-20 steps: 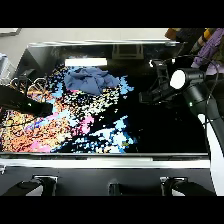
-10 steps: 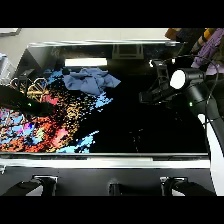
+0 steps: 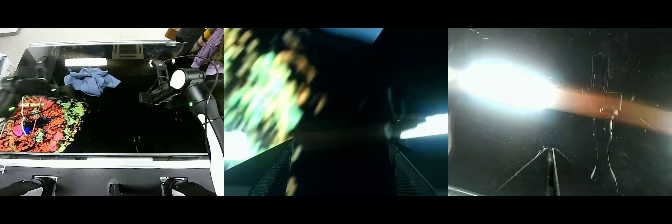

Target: Fold the clothes and pants, and hang the long-sleeved shirts on hangers.

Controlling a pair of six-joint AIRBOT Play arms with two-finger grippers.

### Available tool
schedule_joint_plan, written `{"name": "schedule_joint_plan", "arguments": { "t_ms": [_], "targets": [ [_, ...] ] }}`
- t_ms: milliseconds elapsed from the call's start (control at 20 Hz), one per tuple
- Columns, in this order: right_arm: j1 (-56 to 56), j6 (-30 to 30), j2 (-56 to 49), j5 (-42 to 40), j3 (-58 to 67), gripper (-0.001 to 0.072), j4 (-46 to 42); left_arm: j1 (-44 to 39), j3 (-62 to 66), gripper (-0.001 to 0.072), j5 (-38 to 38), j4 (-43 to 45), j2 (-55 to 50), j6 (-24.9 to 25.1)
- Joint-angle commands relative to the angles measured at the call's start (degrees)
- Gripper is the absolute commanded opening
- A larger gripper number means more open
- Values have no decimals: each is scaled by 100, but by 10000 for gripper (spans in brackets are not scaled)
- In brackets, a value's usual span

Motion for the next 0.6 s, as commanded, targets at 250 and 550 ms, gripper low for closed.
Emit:
{"name": "schedule_joint_plan", "arguments": {
  "t_ms": [250, 550],
  "targets": [
    [7, 2, 2, 61, 7, 32, -4, -601, 2389, 720, -1154, 627, -3338, -763],
    [7, 321, 2, 57, 7, 33, 4, -601, 3158, 720, -1097, 1635, -4183, -1340]
  ]
}}
